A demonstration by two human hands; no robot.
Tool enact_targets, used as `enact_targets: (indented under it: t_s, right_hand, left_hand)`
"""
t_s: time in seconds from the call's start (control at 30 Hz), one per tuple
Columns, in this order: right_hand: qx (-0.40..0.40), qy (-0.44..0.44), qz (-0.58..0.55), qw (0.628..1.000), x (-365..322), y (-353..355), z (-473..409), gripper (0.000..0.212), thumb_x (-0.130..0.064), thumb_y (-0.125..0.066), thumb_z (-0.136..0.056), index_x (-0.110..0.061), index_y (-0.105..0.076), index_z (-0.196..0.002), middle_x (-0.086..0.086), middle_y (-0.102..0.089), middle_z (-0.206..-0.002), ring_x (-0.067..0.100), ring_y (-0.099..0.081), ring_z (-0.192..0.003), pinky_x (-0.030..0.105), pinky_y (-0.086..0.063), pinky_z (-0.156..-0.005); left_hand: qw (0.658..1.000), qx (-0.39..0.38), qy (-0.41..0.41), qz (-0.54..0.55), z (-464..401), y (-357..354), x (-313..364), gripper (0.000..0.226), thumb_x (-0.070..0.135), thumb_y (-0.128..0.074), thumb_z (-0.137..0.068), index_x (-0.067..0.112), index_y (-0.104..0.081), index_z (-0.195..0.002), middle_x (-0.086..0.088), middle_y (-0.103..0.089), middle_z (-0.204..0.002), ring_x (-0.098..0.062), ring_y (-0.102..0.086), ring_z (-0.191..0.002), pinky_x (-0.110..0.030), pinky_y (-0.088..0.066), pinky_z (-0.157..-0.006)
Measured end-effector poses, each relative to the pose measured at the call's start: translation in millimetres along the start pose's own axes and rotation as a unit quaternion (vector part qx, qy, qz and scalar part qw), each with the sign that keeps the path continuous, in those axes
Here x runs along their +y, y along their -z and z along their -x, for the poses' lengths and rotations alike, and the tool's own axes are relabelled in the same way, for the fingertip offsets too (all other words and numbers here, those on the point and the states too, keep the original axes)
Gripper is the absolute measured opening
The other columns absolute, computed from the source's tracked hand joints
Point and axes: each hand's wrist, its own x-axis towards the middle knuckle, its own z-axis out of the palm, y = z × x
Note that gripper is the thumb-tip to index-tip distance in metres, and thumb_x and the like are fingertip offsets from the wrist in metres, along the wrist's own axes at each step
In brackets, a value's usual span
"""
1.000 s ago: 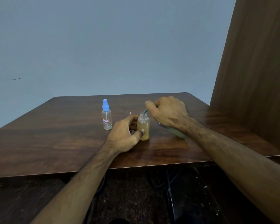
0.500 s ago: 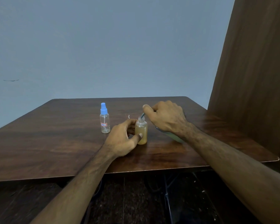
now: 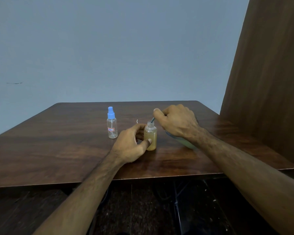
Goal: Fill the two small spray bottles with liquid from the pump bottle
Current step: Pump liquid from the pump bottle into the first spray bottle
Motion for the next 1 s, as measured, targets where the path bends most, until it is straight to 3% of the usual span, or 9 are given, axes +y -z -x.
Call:
enact_targets:
  t_s: [0.07,0.2,0.33,0.47,0.7,1.0]
  right_hand:
    - [0.003,-0.002,-0.003,1.0,0.2,0.3,-0.6,0.068,-0.058,-0.039,-0.098,-0.011,-0.067,-0.058,0.003,-0.066,-0.056,0.022,-0.061,-0.058,0.032,-0.05,-0.062]
    - [0.003,0.008,0.003,1.0,-0.9,-0.3,0.0,0.071,-0.062,-0.039,-0.099,-0.012,-0.066,-0.055,0.002,-0.062,-0.052,0.018,-0.058,-0.053,0.029,-0.044,-0.058]
    - [0.021,0.002,-0.013,1.0,3.4,-0.5,-1.1,0.065,-0.053,-0.04,-0.098,-0.009,-0.067,-0.058,0.006,-0.069,-0.058,0.023,-0.062,-0.058,0.034,-0.054,-0.064]
    - [0.018,-0.001,-0.026,0.999,5.1,2.2,-0.8,0.061,-0.05,-0.04,-0.095,-0.009,-0.068,-0.06,0.006,-0.07,-0.06,0.024,-0.063,-0.059,0.037,-0.057,-0.067]
    - [0.011,-0.002,-0.006,1.0,1.7,-1.5,0.3,0.077,-0.07,-0.036,-0.093,-0.009,-0.069,-0.059,0.007,-0.069,-0.058,0.022,-0.064,-0.057,0.033,-0.053,-0.063]
    - [0.021,0.008,-0.007,1.0,1.5,0.0,-0.2,0.062,-0.052,-0.04,-0.097,-0.012,-0.066,-0.057,0.004,-0.068,-0.058,0.022,-0.061,-0.058,0.038,-0.057,-0.069]
  left_hand:
    - [1.0,0.0,0.001,-0.002,0.6,-0.1,0.7,0.042,0.026,-0.072,-0.081,0.022,-0.063,-0.122,0.013,-0.073,-0.103,0.0,-0.069,-0.094,-0.021,-0.055,-0.089]
    - [1.0,-0.001,0.0,-0.014,1.2,0.5,0.6,0.036,0.015,-0.074,-0.087,0.022,-0.062,-0.121,0.016,-0.069,-0.101,0.007,-0.066,-0.093,-0.01,-0.052,-0.085]
    - [1.0,0.006,-0.003,-0.005,1.0,-0.6,-0.6,0.038,0.018,-0.074,-0.084,0.021,-0.064,-0.12,0.012,-0.072,-0.102,-0.001,-0.07,-0.092,-0.023,-0.056,-0.089]
    - [1.0,0.006,0.0,-0.006,0.6,-1.2,-1.2,0.037,0.017,-0.074,-0.084,0.022,-0.064,-0.119,0.012,-0.073,-0.101,-0.002,-0.07,-0.092,-0.025,-0.056,-0.089]
    - [1.0,0.0,0.002,-0.01,1.3,-0.1,1.2,0.039,0.017,-0.075,-0.086,0.02,-0.063,-0.123,0.012,-0.072,-0.103,0.0,-0.069,-0.094,-0.022,-0.055,-0.089]
    - [1.0,0.002,-0.001,-0.02,1.0,0.4,2.2,0.04,0.018,-0.075,-0.087,0.021,-0.062,-0.125,0.018,-0.068,-0.1,0.004,-0.066,-0.093,-0.02,-0.053,-0.089]
